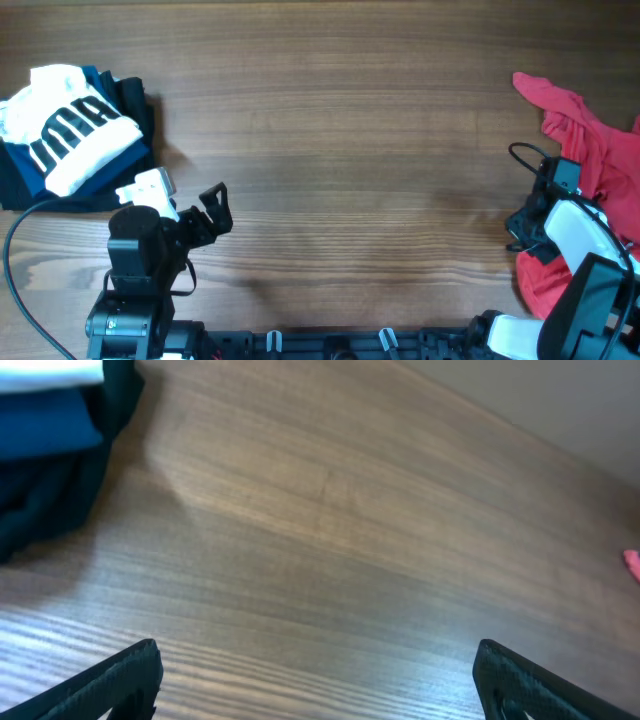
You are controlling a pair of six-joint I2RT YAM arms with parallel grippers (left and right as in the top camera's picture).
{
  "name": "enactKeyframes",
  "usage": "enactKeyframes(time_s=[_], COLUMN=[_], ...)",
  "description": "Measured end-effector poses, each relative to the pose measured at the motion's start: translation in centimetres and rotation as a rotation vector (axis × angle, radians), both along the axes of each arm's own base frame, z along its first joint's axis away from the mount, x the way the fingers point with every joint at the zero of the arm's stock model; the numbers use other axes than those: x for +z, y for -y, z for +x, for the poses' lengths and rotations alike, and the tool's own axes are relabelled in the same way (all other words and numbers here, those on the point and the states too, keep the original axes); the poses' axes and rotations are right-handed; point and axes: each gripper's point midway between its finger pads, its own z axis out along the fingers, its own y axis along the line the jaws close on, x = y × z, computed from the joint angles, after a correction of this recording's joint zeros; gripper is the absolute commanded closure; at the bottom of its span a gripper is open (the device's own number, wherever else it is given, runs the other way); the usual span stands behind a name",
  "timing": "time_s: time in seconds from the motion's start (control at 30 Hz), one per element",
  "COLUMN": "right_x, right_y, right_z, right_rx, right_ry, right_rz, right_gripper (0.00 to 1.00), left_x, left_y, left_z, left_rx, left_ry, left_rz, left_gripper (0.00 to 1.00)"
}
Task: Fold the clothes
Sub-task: 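Drag the red T-shirt leftward toward the center with the right gripper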
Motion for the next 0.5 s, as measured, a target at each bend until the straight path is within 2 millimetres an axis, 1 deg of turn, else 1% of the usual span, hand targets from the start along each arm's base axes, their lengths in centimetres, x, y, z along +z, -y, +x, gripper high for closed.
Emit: enactKeyframes(time_s=[0.03, 0.1, 0.13, 0.17, 0.23, 0.37, 0.5], right_x=[0.0, 0.1, 0.1, 0.1, 0.2, 0.6, 1.8], right_y=[-0.3, -1.4, -2.6, -3.6, -6.5, -14.7, -22.2], right_z=[0.4, 2.2, 3.3, 3.9, 5.1, 6.6, 8.3], right_rx=[0.029, 0.100, 0.153, 0.191, 0.293, 0.578, 0.863], right_ry=[0.014, 0.072, 0.109, 0.126, 0.161, 0.193, 0.277], right_rz=[0.026, 0.109, 0.175, 0.223, 0.340, 0.548, 0.644], right_gripper=[0.96, 0.96, 0.96, 0.96, 0.96, 0.96, 0.96], left_x=[0.1, 0.4, 0.5, 0.6, 0.7, 0.7, 0.8], left_y=[0.0, 0.0, 0.0, 0.0, 0.0, 0.0, 0.0], left_z=[0.1, 0.3, 0.4, 0.4, 0.4, 0.5, 0.5], left_rx=[0.000, 0.000, 0.000, 0.000, 0.000, 0.000, 0.000], left_ry=[0.007, 0.022, 0.027, 0.030, 0.033, 0.034, 0.037], left_rz=[0.000, -0.001, -0.001, -0.001, -0.001, -0.002, -0.002], left_gripper=[0.00, 0.00, 0.00, 0.00, 0.00, 0.00, 0.00])
